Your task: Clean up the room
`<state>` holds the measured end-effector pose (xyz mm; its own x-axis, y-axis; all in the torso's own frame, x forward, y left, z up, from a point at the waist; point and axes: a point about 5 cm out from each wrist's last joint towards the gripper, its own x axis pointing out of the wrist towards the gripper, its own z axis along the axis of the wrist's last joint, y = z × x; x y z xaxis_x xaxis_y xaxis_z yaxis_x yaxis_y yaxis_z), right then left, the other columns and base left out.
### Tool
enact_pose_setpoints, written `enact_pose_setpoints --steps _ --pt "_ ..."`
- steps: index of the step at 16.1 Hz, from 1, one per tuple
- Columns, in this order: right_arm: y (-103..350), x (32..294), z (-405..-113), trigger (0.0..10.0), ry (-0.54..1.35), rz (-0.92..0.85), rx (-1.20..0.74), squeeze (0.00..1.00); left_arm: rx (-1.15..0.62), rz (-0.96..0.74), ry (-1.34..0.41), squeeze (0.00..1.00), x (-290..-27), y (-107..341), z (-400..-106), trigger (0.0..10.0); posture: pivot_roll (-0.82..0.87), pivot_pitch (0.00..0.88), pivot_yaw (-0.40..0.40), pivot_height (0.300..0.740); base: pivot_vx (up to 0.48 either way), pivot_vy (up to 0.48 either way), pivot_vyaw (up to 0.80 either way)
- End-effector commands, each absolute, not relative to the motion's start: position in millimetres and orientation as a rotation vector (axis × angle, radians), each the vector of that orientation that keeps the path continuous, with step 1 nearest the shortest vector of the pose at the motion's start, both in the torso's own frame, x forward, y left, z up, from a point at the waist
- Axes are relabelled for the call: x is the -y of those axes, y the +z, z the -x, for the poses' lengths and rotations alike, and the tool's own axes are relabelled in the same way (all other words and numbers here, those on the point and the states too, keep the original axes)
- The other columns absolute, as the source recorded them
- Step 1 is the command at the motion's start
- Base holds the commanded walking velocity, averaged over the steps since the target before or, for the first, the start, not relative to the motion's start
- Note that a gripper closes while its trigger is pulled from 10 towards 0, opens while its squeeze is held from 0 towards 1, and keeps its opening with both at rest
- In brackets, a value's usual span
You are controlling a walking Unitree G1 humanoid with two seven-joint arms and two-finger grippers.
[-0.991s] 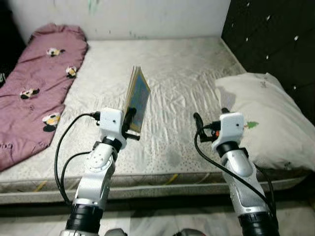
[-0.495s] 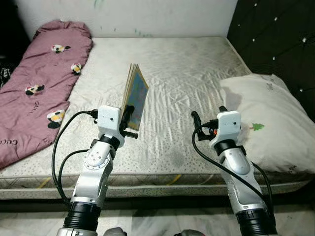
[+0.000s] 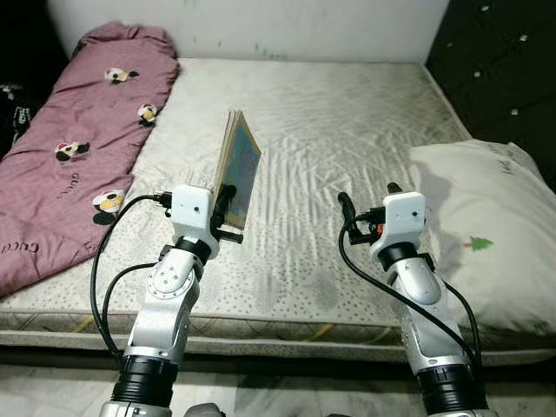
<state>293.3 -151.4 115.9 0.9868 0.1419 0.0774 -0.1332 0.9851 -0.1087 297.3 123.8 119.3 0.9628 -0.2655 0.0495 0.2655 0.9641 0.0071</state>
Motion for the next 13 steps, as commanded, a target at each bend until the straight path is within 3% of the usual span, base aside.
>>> enact_pose_setpoints --steps 1,13 --pt "116.1 152.2 -293.8 10.0 0.131 0.105 0.09 0.0 0.11 0.0 -0.281 0.0 -121.8 131.6 -300.5 10.0 -0.03 0.0 0.008 0.74 0.247 0.0 0.0" --pt "113.0 152.7 -291.9 10.0 0.132 0.105 0.081 0.0 0.109 -0.005 -0.294 0.0 -121.0 130.6 -298.1 10.0 -0.03 0.0 0.014 0.74 0.27 0.0 0.0"
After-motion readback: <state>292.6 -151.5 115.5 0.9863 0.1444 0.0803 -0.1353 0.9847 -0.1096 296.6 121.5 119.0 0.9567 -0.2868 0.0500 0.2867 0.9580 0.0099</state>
